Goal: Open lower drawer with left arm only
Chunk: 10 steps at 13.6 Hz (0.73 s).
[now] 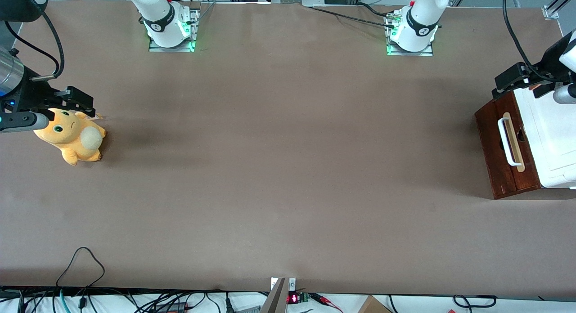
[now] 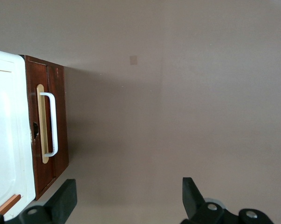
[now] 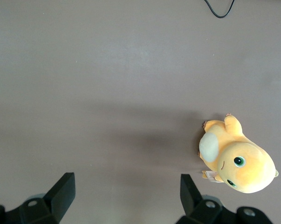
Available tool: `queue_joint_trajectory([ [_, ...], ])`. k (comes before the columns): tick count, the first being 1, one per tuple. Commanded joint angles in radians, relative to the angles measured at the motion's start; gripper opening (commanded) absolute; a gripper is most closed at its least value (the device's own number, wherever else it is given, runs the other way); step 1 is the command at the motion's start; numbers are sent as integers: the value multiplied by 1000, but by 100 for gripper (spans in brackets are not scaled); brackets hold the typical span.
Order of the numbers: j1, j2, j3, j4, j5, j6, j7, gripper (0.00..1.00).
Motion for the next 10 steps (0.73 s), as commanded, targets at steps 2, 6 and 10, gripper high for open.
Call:
queue_joint_trajectory([
  [2,-3,-22,4,-24,-22,-13,20,100],
  [6,-3,-28,-2,-29,22,-6,15,96],
  [10,-17,-33,-205,-237,603,33,-108,92],
])
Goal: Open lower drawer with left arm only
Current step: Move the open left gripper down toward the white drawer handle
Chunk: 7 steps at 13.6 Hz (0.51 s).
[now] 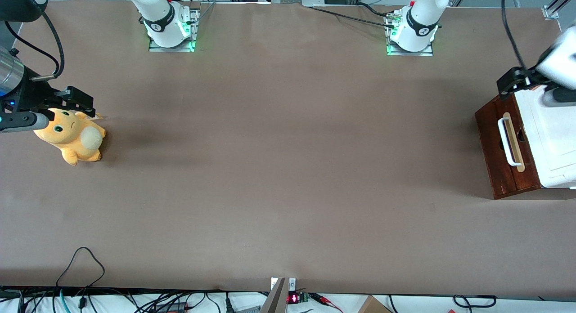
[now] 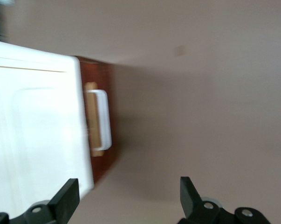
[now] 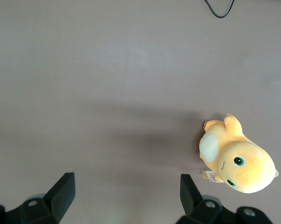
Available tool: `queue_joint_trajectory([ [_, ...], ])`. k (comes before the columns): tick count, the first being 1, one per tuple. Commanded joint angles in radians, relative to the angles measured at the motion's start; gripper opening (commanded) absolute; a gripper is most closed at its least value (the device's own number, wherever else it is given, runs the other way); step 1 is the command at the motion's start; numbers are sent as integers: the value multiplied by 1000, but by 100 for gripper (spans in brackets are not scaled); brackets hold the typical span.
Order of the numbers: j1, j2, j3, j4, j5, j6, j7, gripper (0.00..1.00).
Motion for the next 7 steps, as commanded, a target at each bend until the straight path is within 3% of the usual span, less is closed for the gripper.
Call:
queue_joint_trajectory([
  [1,-10,-25,-112,-177,246,30,-141,92],
  [5,-16,34,-168,-303,436,24,-319,89],
  [7,-37,128,-179,-327,572,-26,-454,89],
])
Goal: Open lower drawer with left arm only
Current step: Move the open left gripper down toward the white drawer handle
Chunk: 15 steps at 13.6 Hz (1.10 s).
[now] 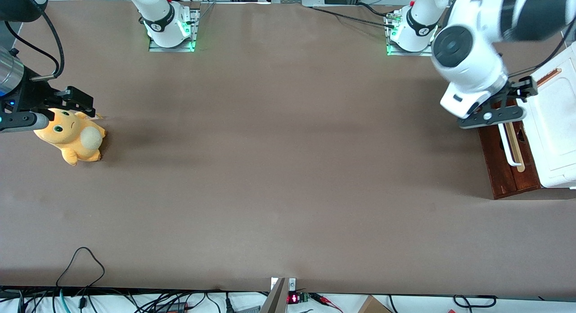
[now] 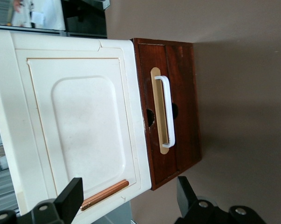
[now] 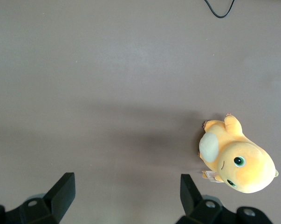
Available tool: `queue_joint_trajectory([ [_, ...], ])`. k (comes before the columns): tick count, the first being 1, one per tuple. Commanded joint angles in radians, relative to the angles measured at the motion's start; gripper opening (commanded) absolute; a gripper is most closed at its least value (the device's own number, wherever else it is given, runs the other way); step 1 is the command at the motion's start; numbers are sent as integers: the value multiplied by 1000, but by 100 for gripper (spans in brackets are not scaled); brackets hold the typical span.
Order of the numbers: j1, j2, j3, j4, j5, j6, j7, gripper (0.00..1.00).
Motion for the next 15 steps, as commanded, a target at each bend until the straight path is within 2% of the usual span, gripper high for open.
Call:
queue_joint_trajectory([
  [1,-31,119,-16,-26,163,-65,-173,89],
  [6,-91,350,-14,-32,350,-230,-401,87],
  [8,-91,435,-14,-28,438,-267,-444,87],
  [11,-77,586,-11,-13,528,-344,-561,84],
  [15,-54,652,-5,73,576,-333,-551,84],
])
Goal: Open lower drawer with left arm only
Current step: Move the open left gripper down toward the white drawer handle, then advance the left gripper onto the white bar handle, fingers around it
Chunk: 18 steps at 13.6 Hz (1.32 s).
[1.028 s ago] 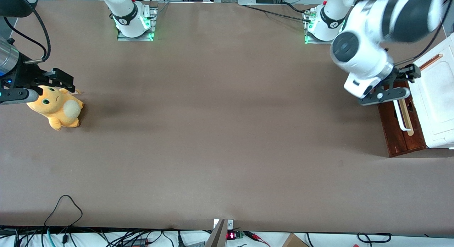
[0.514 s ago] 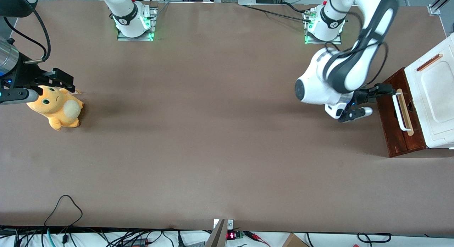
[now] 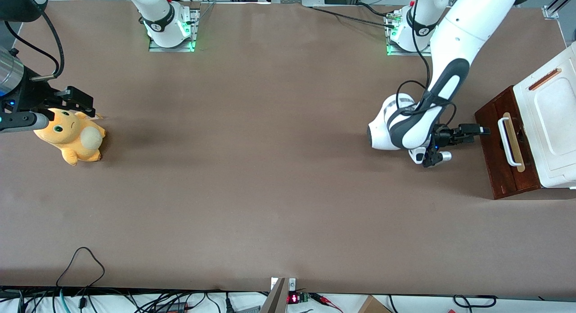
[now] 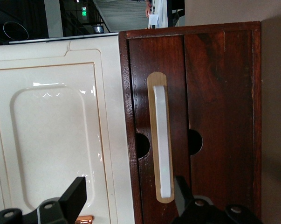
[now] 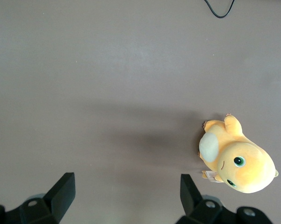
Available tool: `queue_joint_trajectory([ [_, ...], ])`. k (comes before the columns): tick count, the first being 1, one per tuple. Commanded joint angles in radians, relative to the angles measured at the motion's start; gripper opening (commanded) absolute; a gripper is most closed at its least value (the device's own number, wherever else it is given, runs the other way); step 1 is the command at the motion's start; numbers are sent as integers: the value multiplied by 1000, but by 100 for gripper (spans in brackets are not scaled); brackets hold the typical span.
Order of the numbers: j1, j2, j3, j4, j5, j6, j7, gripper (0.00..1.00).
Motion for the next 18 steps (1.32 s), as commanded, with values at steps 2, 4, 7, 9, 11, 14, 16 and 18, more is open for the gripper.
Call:
queue_joint_trajectory([
  [2,37,45,-7,72,45,-17,20,84],
  [4,38,45,-9,72,45,-17,20,84],
  [7,38,43,-9,73,43,-17,18,84],
  [9,38,45,-9,73,43,-2,14,84],
  [11,38,42,-11,73,43,0,15,84],
  [14,43,37,-11,72,43,5,20,84],
  [16,44,35,-9,72,46,40,18,84],
  [18,51,35,-9,72,48,43,18,84],
])
